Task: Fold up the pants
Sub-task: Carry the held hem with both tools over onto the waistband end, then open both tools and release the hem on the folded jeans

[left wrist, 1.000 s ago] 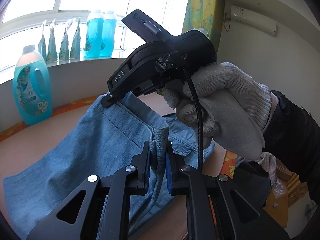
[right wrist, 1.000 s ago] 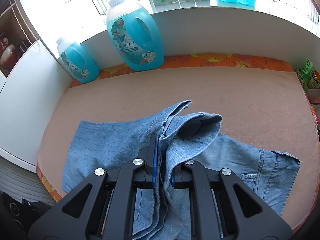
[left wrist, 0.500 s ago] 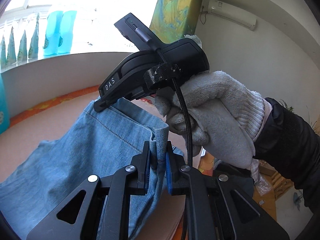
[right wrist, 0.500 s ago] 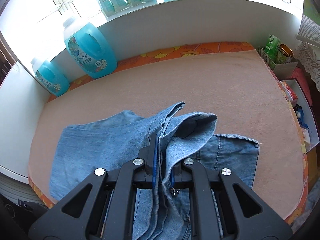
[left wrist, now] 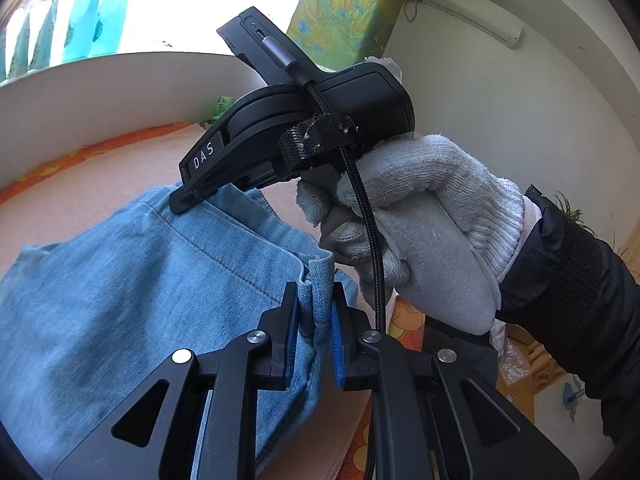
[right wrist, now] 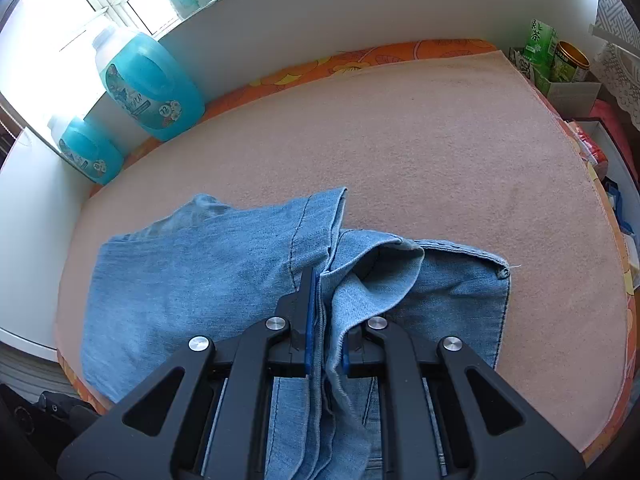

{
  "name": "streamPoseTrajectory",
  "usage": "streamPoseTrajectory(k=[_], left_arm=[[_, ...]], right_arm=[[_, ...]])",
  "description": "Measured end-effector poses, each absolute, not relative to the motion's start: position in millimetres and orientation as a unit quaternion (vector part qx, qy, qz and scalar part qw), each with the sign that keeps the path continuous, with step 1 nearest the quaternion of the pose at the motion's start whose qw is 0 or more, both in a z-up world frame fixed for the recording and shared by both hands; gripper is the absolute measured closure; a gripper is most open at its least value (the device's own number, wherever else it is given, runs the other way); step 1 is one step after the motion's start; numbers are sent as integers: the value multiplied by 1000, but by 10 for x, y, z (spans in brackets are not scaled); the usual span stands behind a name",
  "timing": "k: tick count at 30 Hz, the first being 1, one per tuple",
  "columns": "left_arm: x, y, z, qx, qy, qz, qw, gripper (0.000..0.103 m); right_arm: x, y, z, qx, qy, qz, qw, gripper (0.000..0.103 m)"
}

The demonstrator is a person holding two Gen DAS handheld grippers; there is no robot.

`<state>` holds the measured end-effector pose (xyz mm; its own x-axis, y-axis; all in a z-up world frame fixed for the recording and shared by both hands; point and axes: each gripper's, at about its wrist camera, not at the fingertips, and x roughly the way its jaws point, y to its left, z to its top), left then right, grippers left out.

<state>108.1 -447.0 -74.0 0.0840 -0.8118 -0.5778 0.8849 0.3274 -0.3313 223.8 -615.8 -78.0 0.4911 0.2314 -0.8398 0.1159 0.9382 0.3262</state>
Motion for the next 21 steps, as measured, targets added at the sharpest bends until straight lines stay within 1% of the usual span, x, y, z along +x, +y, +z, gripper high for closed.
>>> streamPoseTrajectory(k=[3,4,6,8,9,12,14,17,19,21], left_arm=[[1052,-4433,-757,58,364,-575,730,85],[1034,-4406,-760,62,370,-570,731,78],[1089,-4333,-736,59,387,-561,729,69],[1114,-4179,-706,50,397,-557,728,66],[1128,-4058,-690,44,403,-551,729,60],[1192,-3694,-643,20,419,-538,731,59],[1195,-3447,-572,15,414,-532,739,59],[1241,-3039,-459,4,401,-512,760,59],[1294,-2827,-330,-6,389,-491,779,59],[1363,-2600,-270,0,370,-460,807,59]], right_arm=[[2219,-6190,-838,178,504,34,844,93],[2217,-6205,-851,181,504,35,844,93],[2208,-6244,-878,190,503,34,842,93],[2196,-6288,-902,200,502,36,841,93],[2190,-6312,-913,205,501,39,840,93],[2156,-6379,-944,231,492,45,838,92],[2131,-6364,-949,231,486,47,842,91],[2090,-6313,-934,215,472,42,854,91],[2060,-6234,-873,181,464,37,866,91],[2061,-6226,-849,170,469,28,866,91]])
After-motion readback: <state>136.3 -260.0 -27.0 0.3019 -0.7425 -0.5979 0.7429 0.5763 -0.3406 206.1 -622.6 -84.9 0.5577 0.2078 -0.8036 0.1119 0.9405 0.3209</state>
